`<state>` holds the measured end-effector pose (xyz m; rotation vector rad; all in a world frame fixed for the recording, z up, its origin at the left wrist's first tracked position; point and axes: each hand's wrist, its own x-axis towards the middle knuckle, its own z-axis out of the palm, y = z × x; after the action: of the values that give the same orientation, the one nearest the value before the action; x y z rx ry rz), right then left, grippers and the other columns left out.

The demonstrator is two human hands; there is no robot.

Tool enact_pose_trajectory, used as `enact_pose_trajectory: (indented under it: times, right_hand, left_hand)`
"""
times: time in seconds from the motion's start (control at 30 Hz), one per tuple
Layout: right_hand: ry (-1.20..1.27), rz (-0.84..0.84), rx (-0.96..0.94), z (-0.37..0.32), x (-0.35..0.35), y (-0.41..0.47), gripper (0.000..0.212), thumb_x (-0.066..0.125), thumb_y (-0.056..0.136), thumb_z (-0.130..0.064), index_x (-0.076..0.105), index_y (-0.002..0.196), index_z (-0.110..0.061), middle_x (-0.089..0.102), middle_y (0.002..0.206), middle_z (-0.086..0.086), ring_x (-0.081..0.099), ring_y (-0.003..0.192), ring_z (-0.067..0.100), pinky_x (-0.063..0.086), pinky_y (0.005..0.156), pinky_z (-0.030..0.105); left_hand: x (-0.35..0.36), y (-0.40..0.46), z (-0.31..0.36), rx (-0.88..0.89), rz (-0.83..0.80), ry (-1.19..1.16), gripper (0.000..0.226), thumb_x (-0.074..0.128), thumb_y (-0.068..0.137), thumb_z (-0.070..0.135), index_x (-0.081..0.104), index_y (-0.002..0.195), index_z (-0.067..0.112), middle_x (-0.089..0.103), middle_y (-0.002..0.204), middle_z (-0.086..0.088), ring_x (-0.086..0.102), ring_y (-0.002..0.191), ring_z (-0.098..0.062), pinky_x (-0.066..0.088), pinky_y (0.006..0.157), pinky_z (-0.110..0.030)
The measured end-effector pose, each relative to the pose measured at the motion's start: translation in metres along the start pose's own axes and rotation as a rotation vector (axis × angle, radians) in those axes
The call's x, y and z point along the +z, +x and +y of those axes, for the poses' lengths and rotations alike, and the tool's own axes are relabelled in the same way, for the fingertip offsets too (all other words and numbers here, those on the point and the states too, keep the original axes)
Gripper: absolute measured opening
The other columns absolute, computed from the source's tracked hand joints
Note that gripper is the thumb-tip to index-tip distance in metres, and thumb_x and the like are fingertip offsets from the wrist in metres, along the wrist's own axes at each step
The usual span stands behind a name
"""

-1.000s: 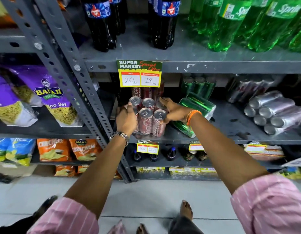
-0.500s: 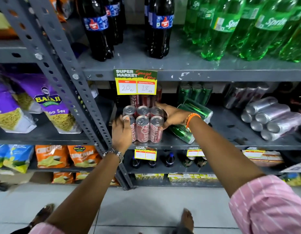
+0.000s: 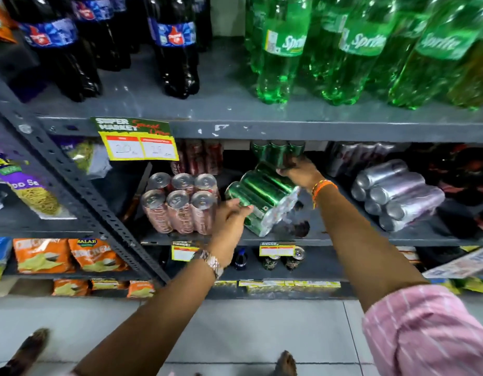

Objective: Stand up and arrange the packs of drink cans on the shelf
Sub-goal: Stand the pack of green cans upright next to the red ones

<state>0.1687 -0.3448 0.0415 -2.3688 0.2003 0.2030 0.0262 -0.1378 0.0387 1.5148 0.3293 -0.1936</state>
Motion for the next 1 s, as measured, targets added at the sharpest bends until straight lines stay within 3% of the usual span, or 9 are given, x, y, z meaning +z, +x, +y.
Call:
enact_pose_trajectory:
  times: [0.1,0.23,0.33,0.47,0.6,0.73,0.83,0.9,1.0]
  right_hand:
    - [-0.078,-0.114,0.004,0.011,-0.004,0.012,0.061,0.065,0.093,-0.044,0.056,0.142,-0.009,0.054,0.151,0.012,0.05,0.139,0.03,0.04,0.116,0.037]
    - [-0.103,-0.242,0.006,0.011,0.001,0.024,0.08,0.06,0.091,-0.058,0.044,0.151,-0.007,0.044,0.158,0.014,0.045,0.144,0.032,0.037,0.116,0.031]
    - [-0.098,-0.323,0.041,0.009,0.008,0.032,0.097,0.058,0.087,-0.069,0.034,0.156,-0.005,0.035,0.164,0.012,0.039,0.149,0.031,0.033,0.119,0.033]
    - [0.024,-0.364,0.081,0.013,0.01,0.042,0.096,0.066,0.086,-0.061,0.032,0.156,-0.005,0.035,0.164,0.011,0.037,0.15,0.03,0.034,0.118,0.036]
    - [0.147,-0.335,0.11,0.029,0.004,0.039,0.079,0.072,0.086,-0.05,0.046,0.147,-0.006,0.047,0.156,0.009,0.049,0.136,0.026,0.04,0.106,0.035]
    - [0.372,-0.183,0.12,0.056,-0.01,0.028,0.071,0.081,0.08,-0.041,0.056,0.137,-0.007,0.065,0.132,0.002,0.058,0.117,0.022,0.045,0.095,0.029]
    - [0.502,-0.037,0.073,0.069,-0.019,0.021,0.06,0.085,0.075,-0.037,0.067,0.124,-0.008,0.072,0.098,-0.008,0.067,0.11,0.018,0.05,0.088,0.024]
    - [0.53,0.024,0.023,0.075,-0.024,0.016,0.059,0.085,0.07,-0.041,0.072,0.117,-0.007,0.077,0.107,0.002,0.072,0.109,0.023,0.057,0.099,0.036]
    - [0.487,0.088,-0.062,0.083,-0.03,0.005,0.068,0.081,0.062,-0.054,0.073,0.113,-0.009,0.078,0.11,0.007,0.074,0.104,0.024,0.059,0.097,0.047]
  left_hand:
    - [0.029,0.018,-0.007,-0.241,-0.004,-0.104,0.024,0.068,0.086,0.02,0.066,0.108,0.01,0.063,0.119,-0.001,0.056,0.111,-0.019,0.042,0.092,-0.028]
    - [0.043,0.039,-0.003,-0.33,0.136,-0.262,0.019,0.065,0.088,0.019,0.06,0.106,0.013,0.059,0.082,-0.001,0.051,0.056,-0.01,0.034,0.04,-0.015]
    - [0.048,0.055,-0.002,-0.357,0.198,-0.287,0.041,0.069,0.087,0.025,0.058,0.123,0.008,0.066,0.107,-0.007,0.055,0.075,-0.016,0.038,0.054,-0.022]
    - [0.053,0.063,-0.001,-0.316,0.245,-0.231,0.022,0.075,0.082,0.016,0.059,0.096,0.009,0.062,0.079,0.0,0.057,0.065,-0.013,0.042,0.048,-0.02]
    - [0.053,0.064,-0.003,-0.272,0.189,-0.153,0.021,0.075,0.081,0.01,0.059,0.095,0.011,0.068,0.084,-0.004,0.065,0.07,-0.016,0.045,0.052,-0.022]
    - [0.062,0.067,0.006,-0.138,0.152,-0.043,0.013,0.074,0.08,0.003,0.063,0.082,0.011,0.07,0.085,-0.007,0.069,0.053,-0.003,0.047,0.042,-0.015]
    - [0.068,0.074,0.011,-0.013,0.097,0.084,0.014,0.079,0.076,0.005,0.068,0.084,0.01,0.072,0.086,-0.003,0.071,0.077,-0.014,0.05,0.064,-0.02]
    - [0.072,0.078,0.012,0.048,0.096,0.142,0.022,0.082,0.072,0.006,0.065,0.08,0.016,0.072,0.085,0.0,0.069,0.081,-0.013,0.051,0.074,-0.024]
    - [0.077,0.08,0.006,0.082,0.123,0.167,0.045,0.087,0.065,0.004,0.062,0.102,0.012,0.072,0.111,-0.01,0.069,0.102,-0.023,0.056,0.093,-0.037]
